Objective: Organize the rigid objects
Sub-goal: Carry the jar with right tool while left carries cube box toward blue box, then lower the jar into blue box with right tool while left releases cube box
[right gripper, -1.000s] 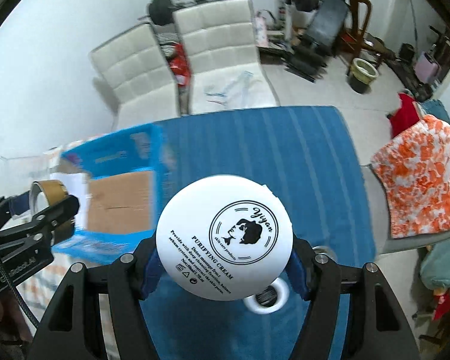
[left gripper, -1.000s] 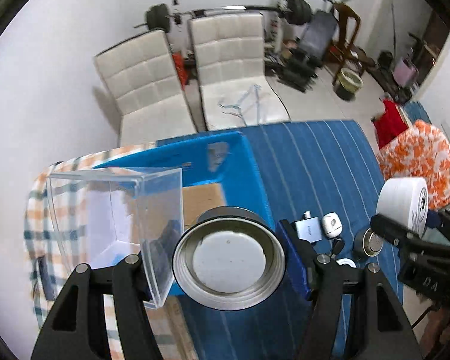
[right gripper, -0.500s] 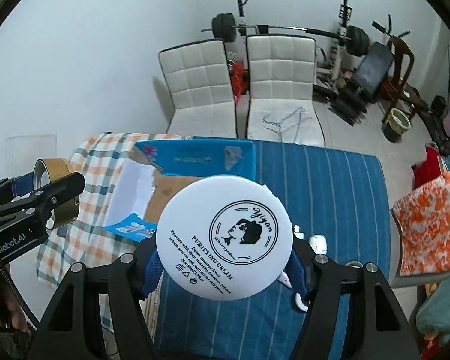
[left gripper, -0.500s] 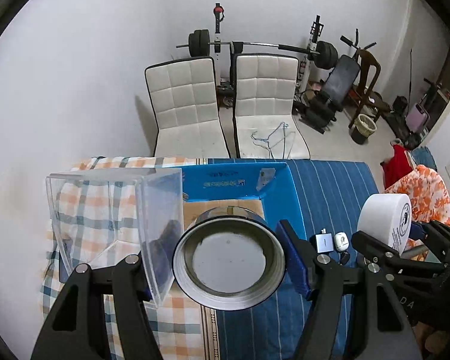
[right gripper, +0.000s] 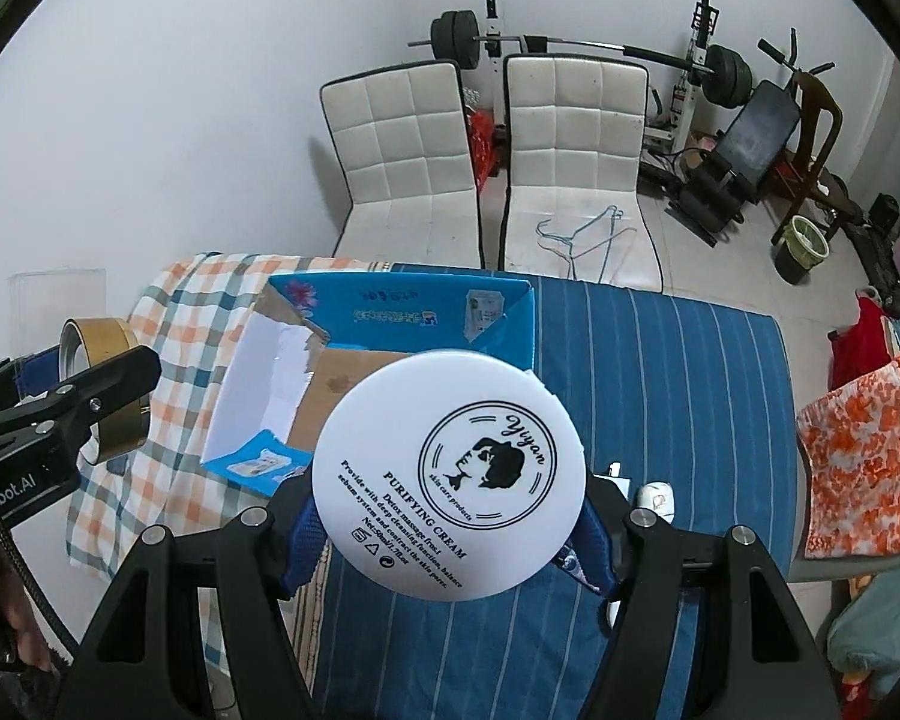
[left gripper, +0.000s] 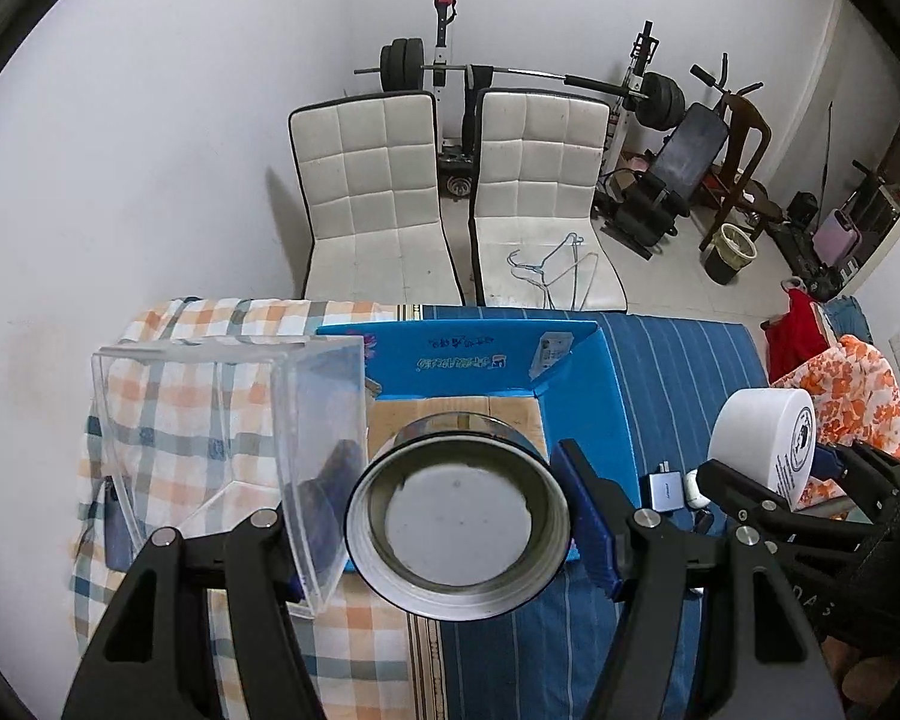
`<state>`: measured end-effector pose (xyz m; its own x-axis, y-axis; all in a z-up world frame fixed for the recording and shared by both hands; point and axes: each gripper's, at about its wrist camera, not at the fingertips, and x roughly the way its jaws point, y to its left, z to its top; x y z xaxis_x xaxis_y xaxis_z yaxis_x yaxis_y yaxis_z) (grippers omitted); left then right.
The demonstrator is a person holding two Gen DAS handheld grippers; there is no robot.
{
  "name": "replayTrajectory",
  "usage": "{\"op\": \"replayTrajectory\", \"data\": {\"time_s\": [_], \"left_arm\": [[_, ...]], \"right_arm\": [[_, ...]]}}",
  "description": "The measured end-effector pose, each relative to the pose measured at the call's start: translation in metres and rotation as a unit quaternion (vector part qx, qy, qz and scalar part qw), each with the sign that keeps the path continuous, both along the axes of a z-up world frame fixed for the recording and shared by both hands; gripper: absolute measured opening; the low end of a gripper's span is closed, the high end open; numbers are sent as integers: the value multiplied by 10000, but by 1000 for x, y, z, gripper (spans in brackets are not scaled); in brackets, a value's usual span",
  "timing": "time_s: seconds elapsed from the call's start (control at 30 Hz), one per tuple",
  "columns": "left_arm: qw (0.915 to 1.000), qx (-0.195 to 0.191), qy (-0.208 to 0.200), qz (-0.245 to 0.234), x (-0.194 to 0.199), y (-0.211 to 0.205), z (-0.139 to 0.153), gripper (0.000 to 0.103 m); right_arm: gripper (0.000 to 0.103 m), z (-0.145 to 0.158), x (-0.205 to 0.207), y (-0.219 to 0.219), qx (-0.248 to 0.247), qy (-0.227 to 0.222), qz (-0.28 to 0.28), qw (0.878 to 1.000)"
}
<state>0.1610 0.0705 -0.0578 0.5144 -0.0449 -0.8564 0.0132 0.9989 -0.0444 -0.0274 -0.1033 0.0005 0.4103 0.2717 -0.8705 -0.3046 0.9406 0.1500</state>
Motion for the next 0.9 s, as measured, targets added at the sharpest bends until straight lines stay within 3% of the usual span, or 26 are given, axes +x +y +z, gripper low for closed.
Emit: {"op": "replayTrajectory", "data": {"time_s": [0.23, 0.43, 0.7, 0.9], "left_arm": [[9993, -221, 295, 13, 43, 15, -41, 64], [9944, -514, 925, -55, 87, 26, -98, 64], [9767, -900, 1946, -77, 128, 38, -190, 64], [9671, -901, 2375, -103, 147, 31, -231, 64]], "right_arm": [[70, -41, 45, 10, -80, 245, -224, 9994], [70, -103, 95, 28, 190, 802, -313, 9961], [70, -200, 149, 68, 522, 1615, -343, 9849], [70, -249, 175, 89, 403, 2012, -441, 9777]]}}
